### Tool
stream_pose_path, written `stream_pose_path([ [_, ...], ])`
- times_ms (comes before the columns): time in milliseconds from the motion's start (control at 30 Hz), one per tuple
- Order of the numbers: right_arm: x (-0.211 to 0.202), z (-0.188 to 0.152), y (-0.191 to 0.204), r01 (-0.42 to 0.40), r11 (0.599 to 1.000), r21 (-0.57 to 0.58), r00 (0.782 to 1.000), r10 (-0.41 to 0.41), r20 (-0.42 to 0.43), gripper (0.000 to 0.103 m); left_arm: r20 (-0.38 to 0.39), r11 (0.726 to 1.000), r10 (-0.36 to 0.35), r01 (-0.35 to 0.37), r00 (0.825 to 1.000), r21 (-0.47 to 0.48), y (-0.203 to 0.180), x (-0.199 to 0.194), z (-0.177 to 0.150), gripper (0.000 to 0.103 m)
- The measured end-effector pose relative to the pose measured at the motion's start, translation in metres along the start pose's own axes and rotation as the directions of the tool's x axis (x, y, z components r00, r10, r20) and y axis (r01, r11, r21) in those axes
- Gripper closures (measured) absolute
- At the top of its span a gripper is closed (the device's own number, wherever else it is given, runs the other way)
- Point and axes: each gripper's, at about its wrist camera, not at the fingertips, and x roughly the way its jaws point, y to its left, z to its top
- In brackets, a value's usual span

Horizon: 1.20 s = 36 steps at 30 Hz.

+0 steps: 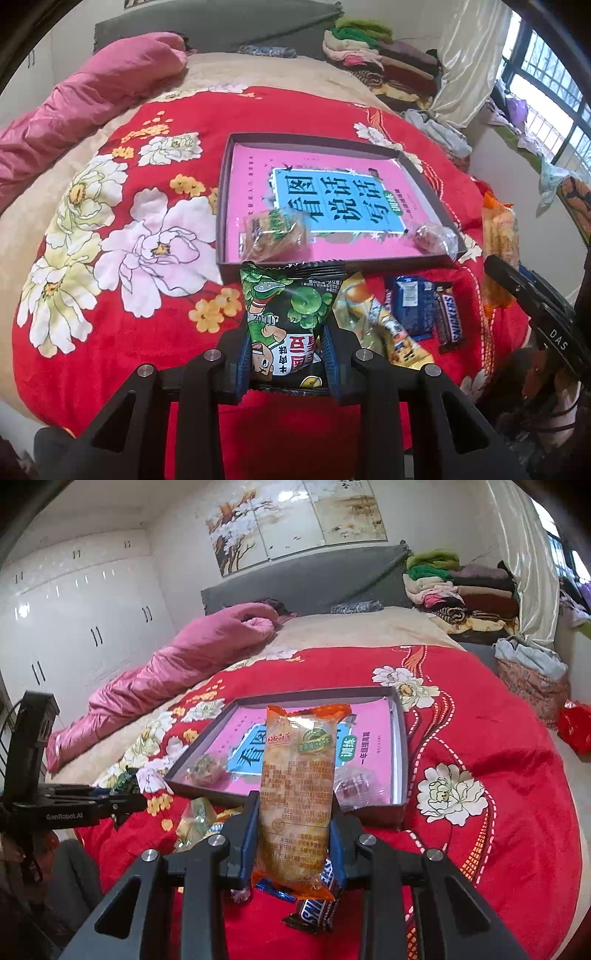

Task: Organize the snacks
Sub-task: 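Lift the green snack bag with the left tool while the right tool lifts the bread bag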

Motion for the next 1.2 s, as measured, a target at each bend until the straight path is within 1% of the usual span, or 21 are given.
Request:
stream_pose_path([
  [367,-0.008,0.012,-0.001,0.006,1.0,-0.007,0.999,-0.005,0.046,0.07,0.007,1.0,-0.008,0.008,1.0,0.021,-0.016,-0.001,0.01,0.07],
  [467,-0.009,0.013,-0.005,0.001,1.0,0.004,0.999,-0.001,0.051,0.07,0.024,0.999,-0.039,0.04,0.999,-0.006,-0.013,-0.004,0.015,0.07],
  [533,-0.011,0.015,-0.009,-0.004,1.0,0.018,0.998,0.003,0.062,0.07,0.033,1.0,-0.025,0.026,0.999,-0.012,-0.013,-0.005,0.02,0.07],
  [633,-0.013,0.019,-0.013,-0.004,1.0,0.03,0.997,0.002,0.076,0.07,0.048,0.999,-0.031,0.033,0.998,-0.021,-0.014,-0.01,0.026,0.07],
  [700,-0.015,0.022,-0.016,-0.001,0.999,0.036,0.996,-0.002,0.084,0.07,0.06,1.0,-0.019,0.02,0.998,-0.011,-0.016,-0.012,0.03,0.07],
  [933,-0.017,0.028,-0.021,0.007,0.999,0.049,0.994,-0.013,0.105,0.07,0.065,0.999,-0.024,0.025,0.998,-0.023,-0.017,-0.012,0.038,0.07],
  [1200,-0.015,0.033,-0.015,0.001,1.0,0.017,0.992,-0.003,0.123,0.07,0.072,1.0,-0.02,0.021,0.997,-0.016,-0.021,-0.008,0.047,0.07],
])
